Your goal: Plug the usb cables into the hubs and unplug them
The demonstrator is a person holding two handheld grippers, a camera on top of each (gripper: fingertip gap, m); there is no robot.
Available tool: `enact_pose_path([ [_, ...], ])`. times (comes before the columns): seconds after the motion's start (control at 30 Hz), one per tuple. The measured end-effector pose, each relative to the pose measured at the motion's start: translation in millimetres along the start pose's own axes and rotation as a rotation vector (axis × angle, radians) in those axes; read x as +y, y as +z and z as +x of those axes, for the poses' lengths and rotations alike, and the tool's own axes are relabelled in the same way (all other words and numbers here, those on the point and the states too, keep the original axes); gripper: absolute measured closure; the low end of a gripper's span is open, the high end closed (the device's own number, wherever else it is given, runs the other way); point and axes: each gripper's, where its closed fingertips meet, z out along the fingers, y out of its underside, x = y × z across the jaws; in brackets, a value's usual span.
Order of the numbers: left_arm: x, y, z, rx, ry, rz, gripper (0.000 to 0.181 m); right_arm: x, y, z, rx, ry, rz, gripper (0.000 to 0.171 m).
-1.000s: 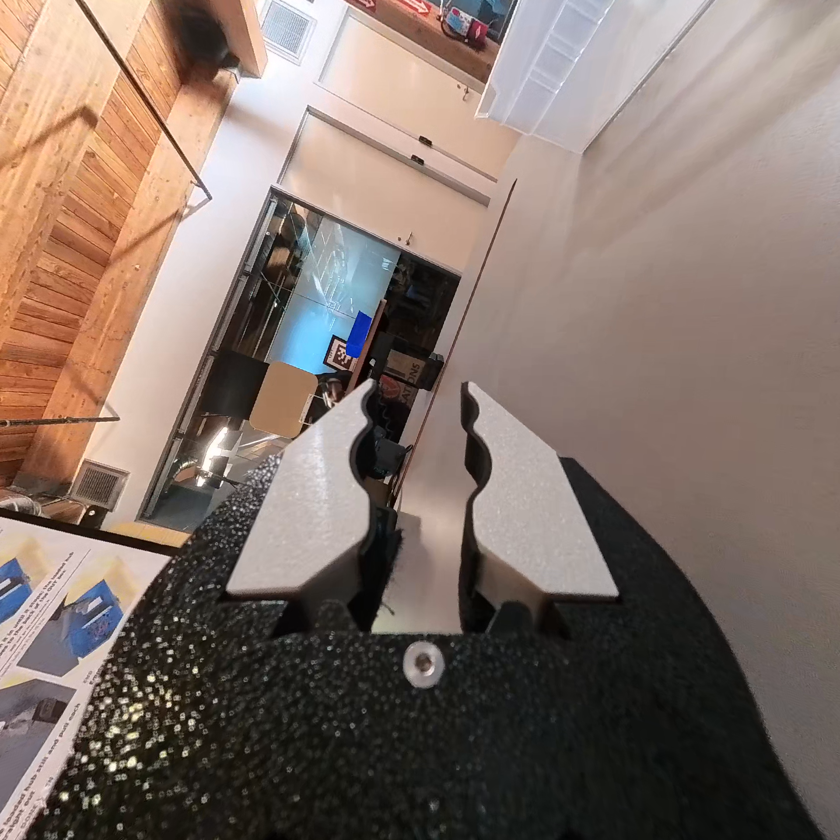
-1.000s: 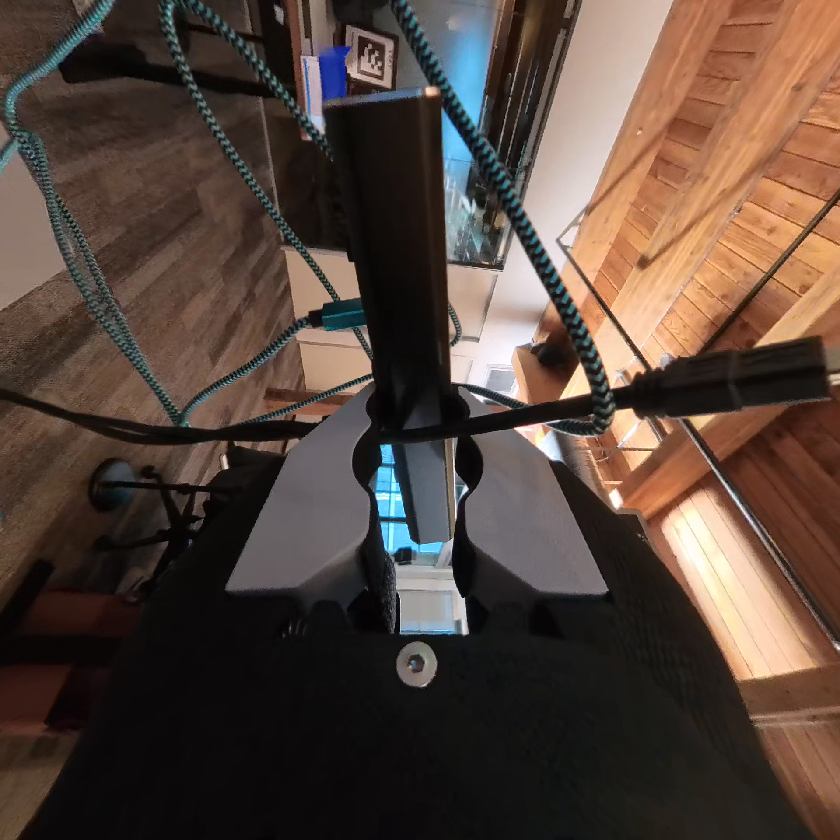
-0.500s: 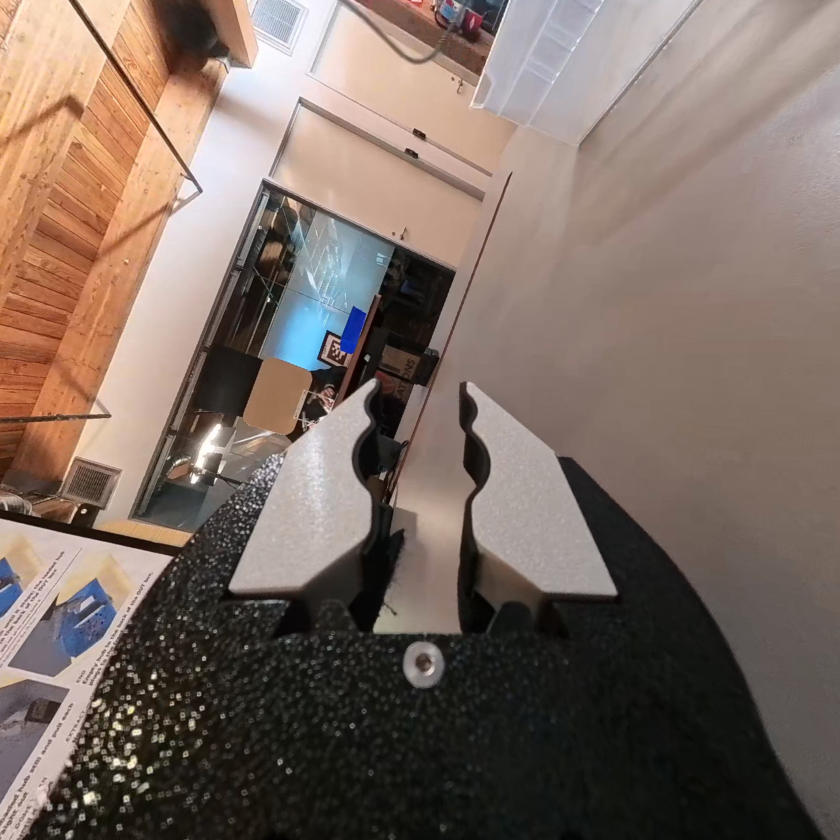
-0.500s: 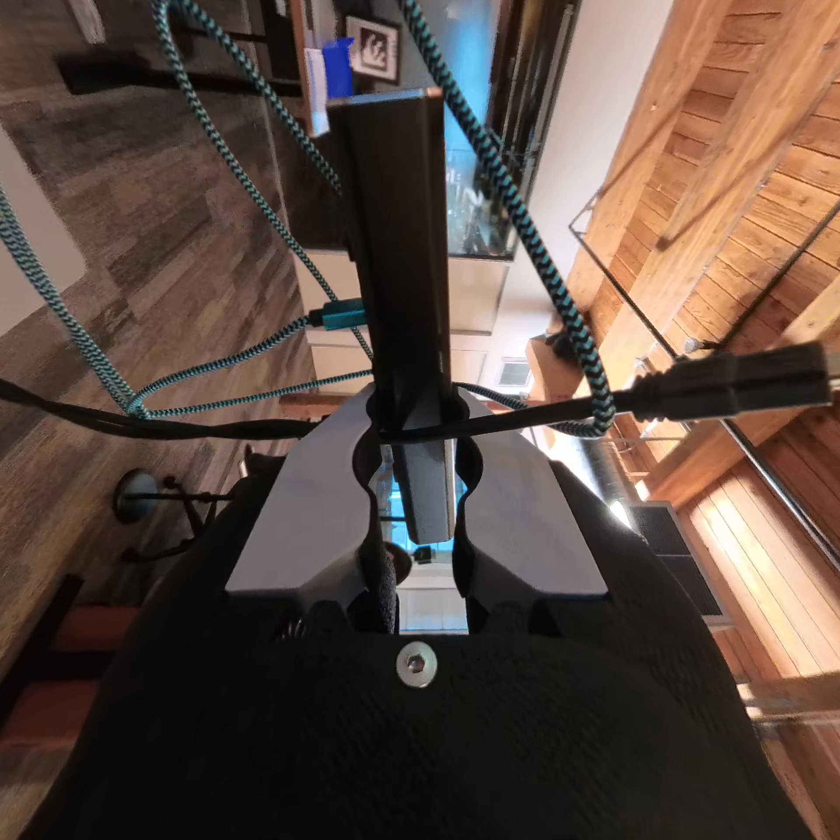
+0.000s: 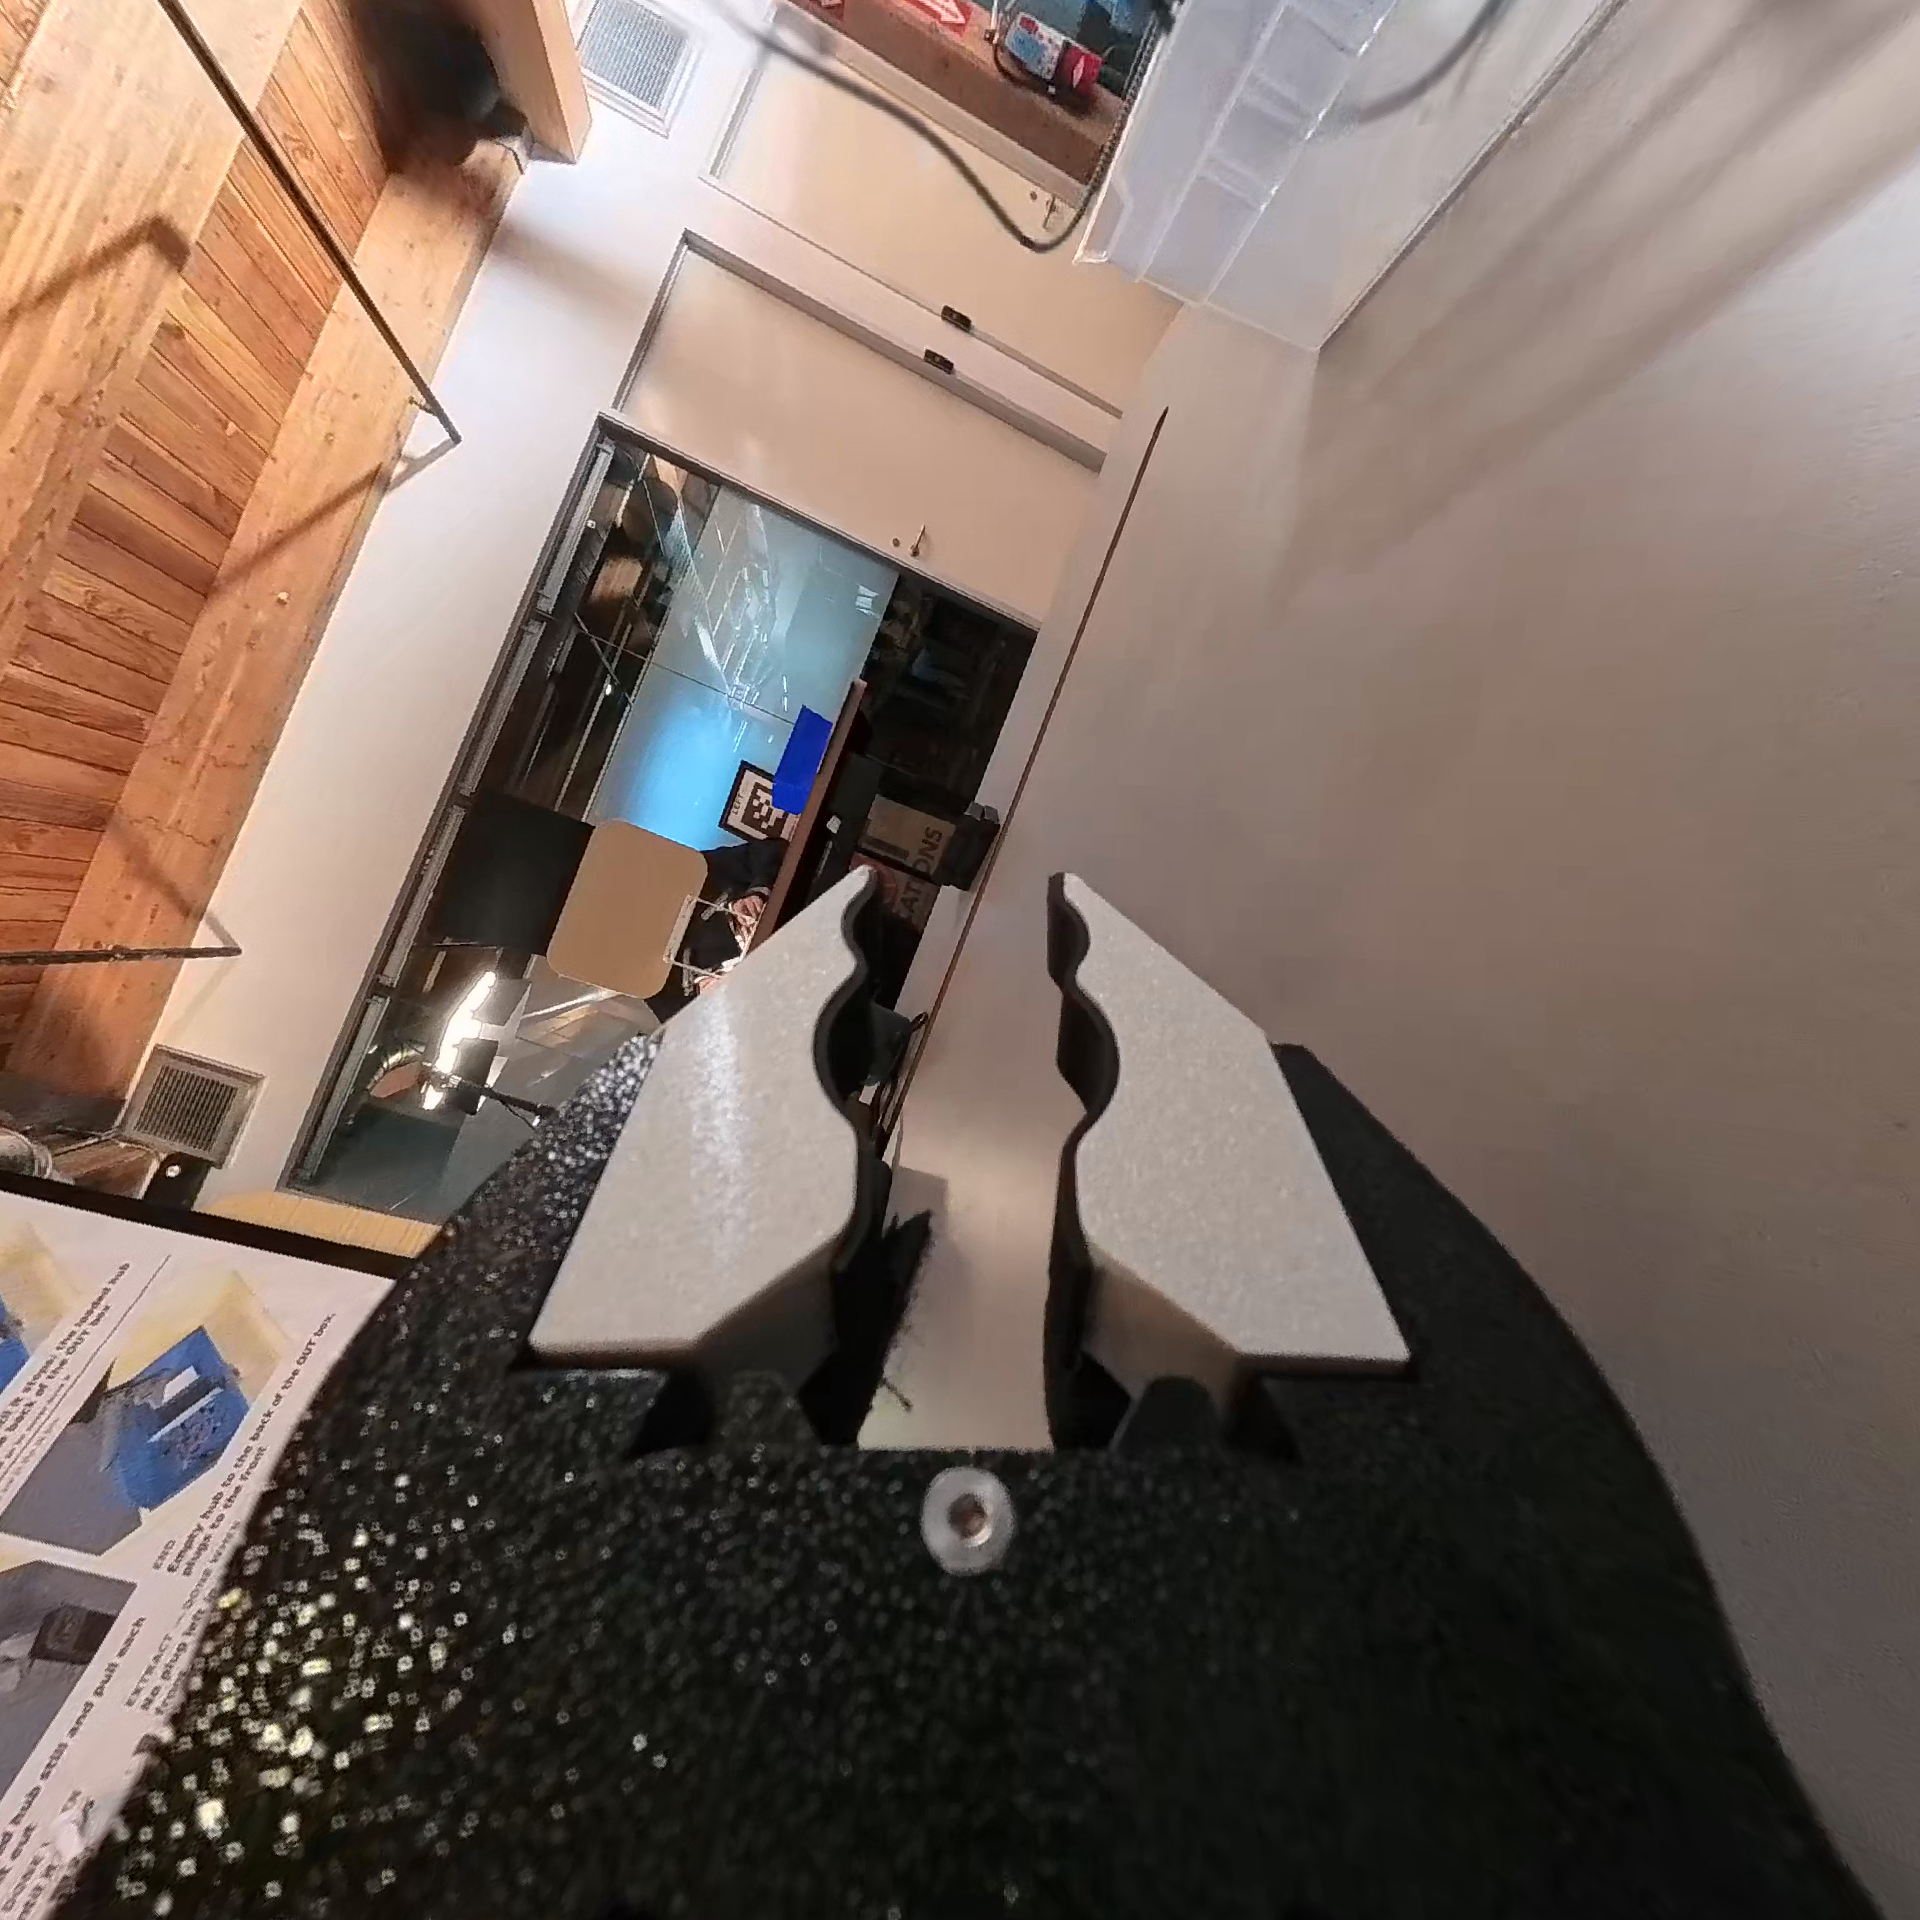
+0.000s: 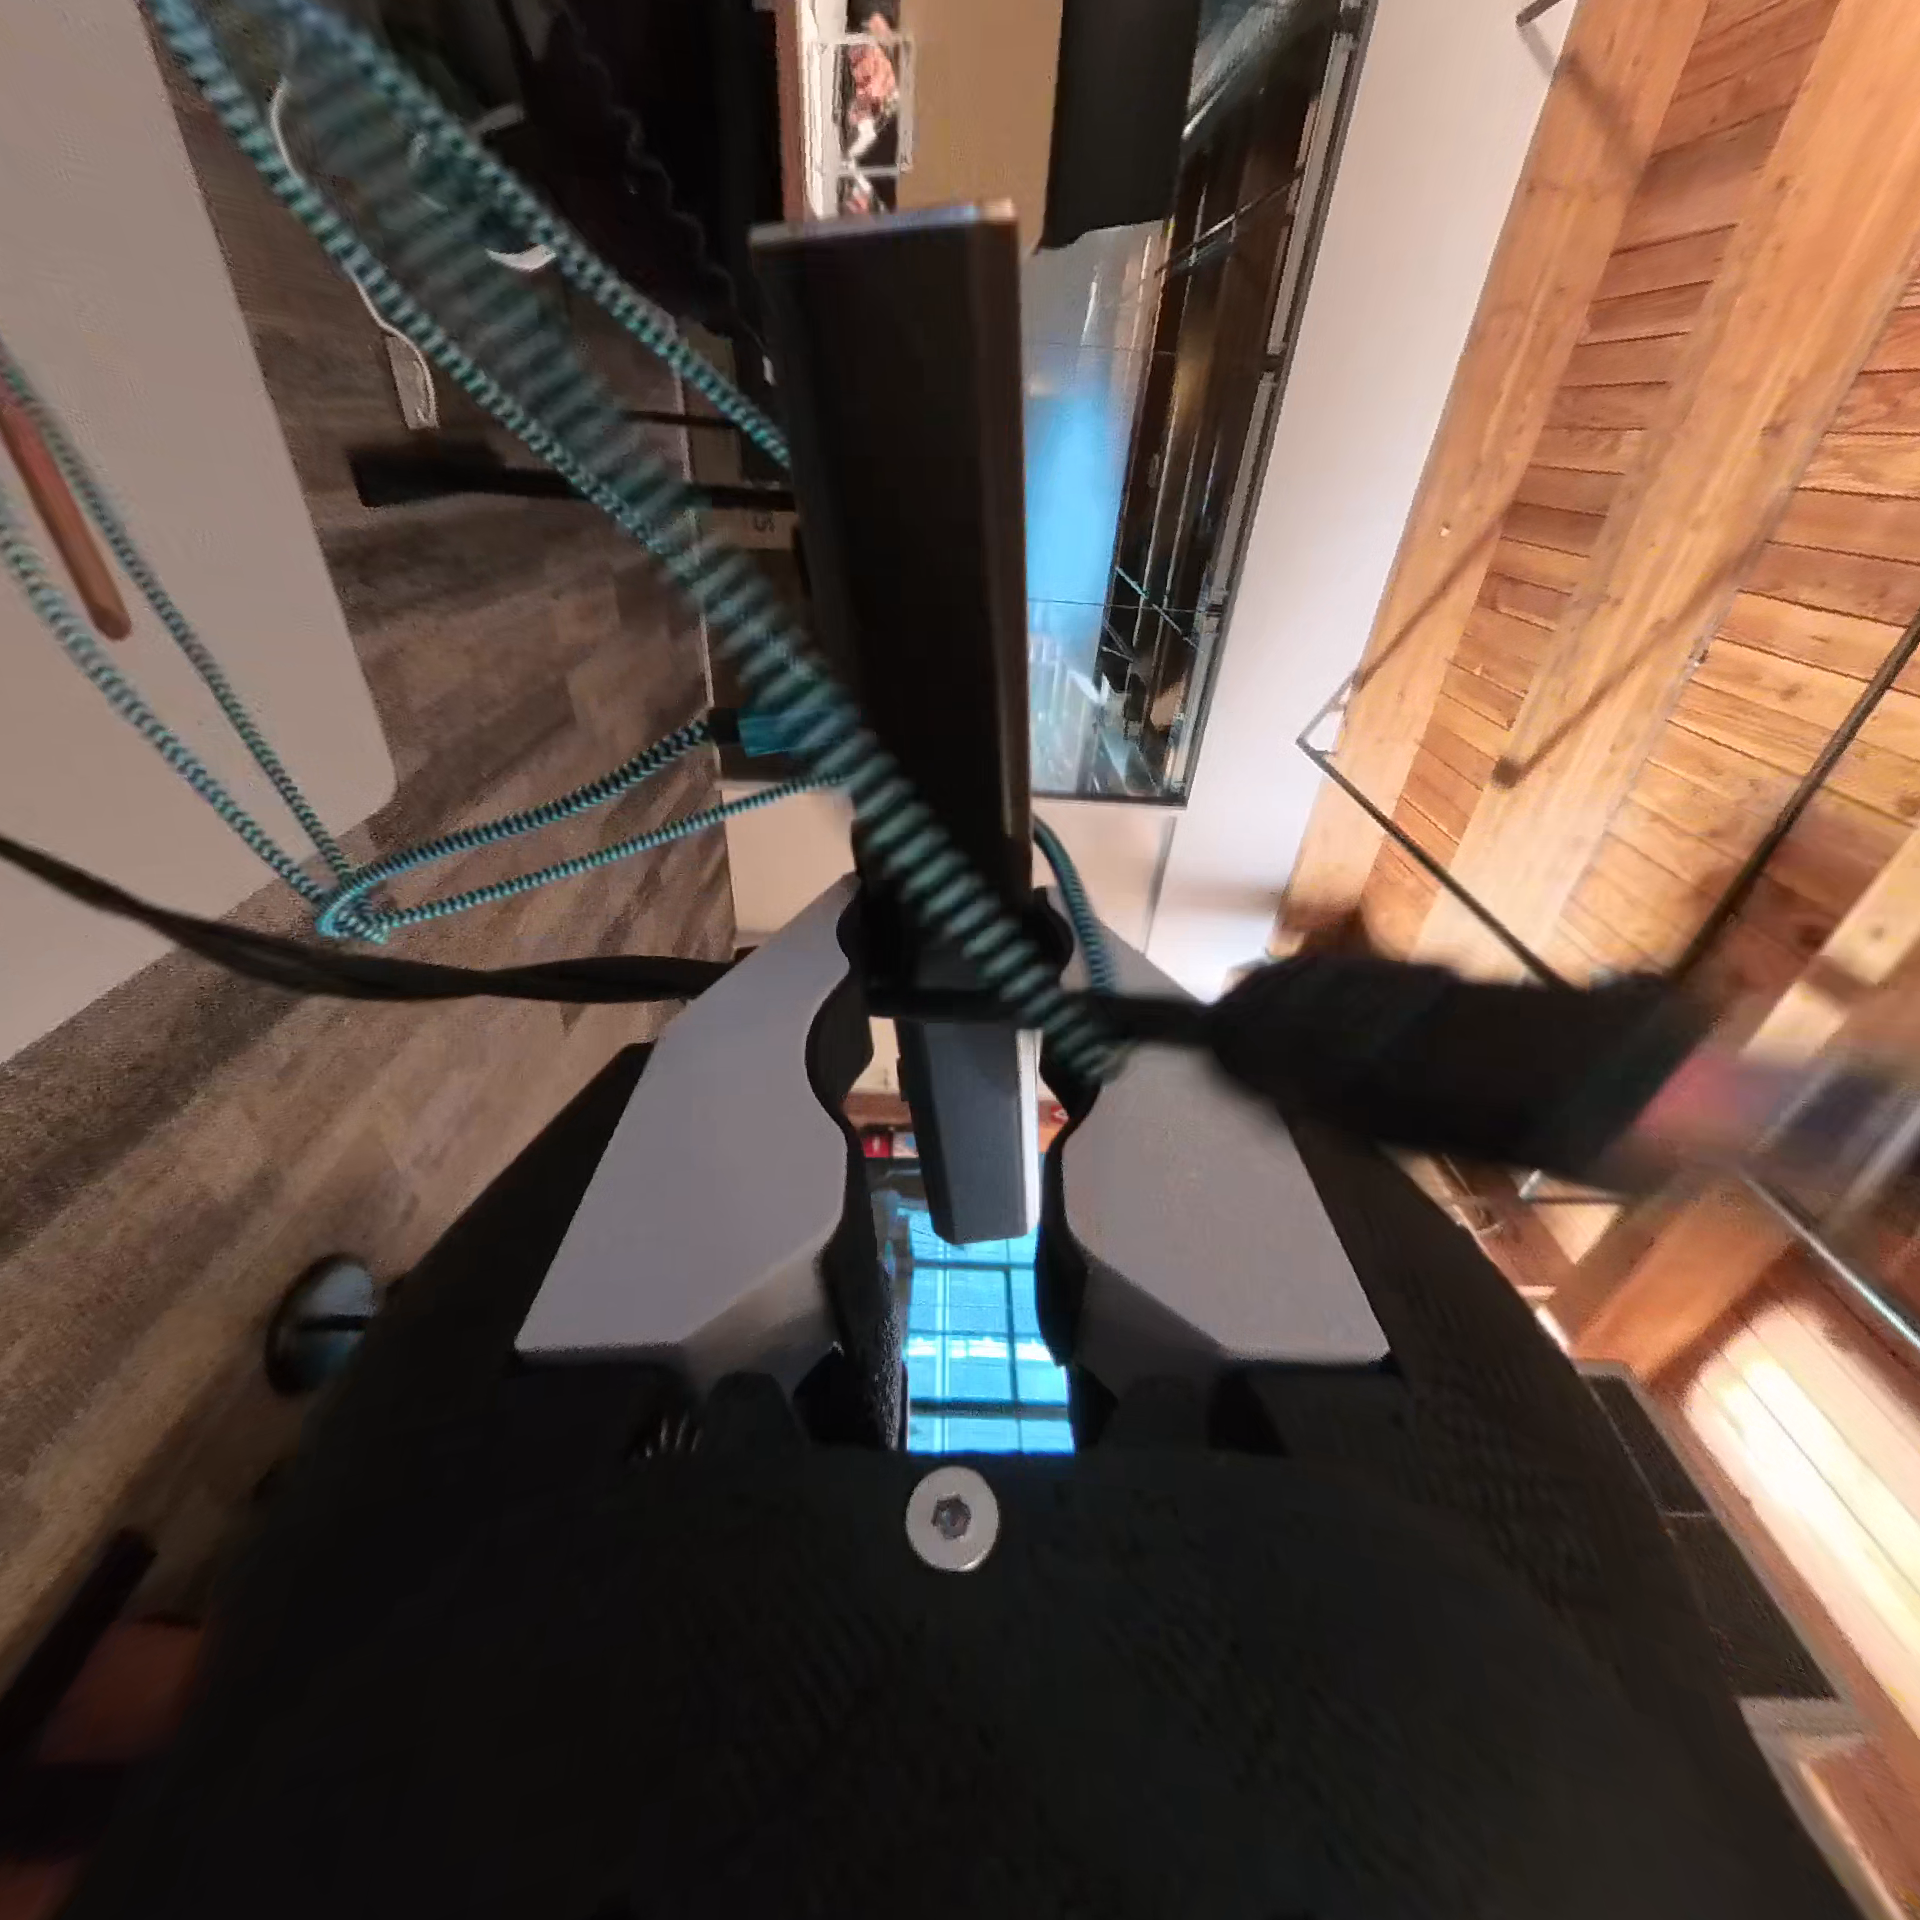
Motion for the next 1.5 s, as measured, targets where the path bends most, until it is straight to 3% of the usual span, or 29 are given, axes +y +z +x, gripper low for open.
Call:
enact_pose_path([
  [0.27, -1.9, -0.6, 0.9, 0.009, -0.012, 0.008, 0.155, 10.8, -12.4, -79.8, -0.136, -0.042, 0.01, 0.142],
  [0.57, -1.9, -1.3, 0.7, 0.005, -0.011, 0.004, 0.156, 8.0, 11.1, -189.0, -0.431, 0.016, -0.083, 0.144],
  [0.8, -1.8, -1.6, 0.7, 0.005, -0.02, 0.003, 0.157, -19.2, 19.0, -290.1, -0.849, 0.073, -0.142, 0.144],
  [1.03, -1.9, -1.6, 2.2, 0.014, -0.032, 0.006, 0.157, -26.2, 26.2, -356.6, -1.134, 0.047, -0.286, 0.144],
  [1.13, -1.6, -1.4, 0.7, 0.011, -0.042, 0.007, 0.157, -26.0, 24.8, -371.6, -1.222, 0.056, -0.367, 0.144],
  [1.27, 0.7, -2.4, -2.7, 0.002, -0.075, 0.005, 0.157, -31.0, 18.9, -367.7, -1.302, 0.255, -0.448, 0.137],
  [1.37, 0.9, -3.2, -3.9, 0.003, -0.105, 0.01, 0.155, -25.7, 6.7, -339.1, -1.325, 0.44, -0.539, 0.108],
  [1.5, -1.7, -3.5, -5.3, 0.006, -0.15, 0.024, 0.154, 2.1, -17.6, -275.6, -1.228, 0.535, -0.581, 0.099],
])
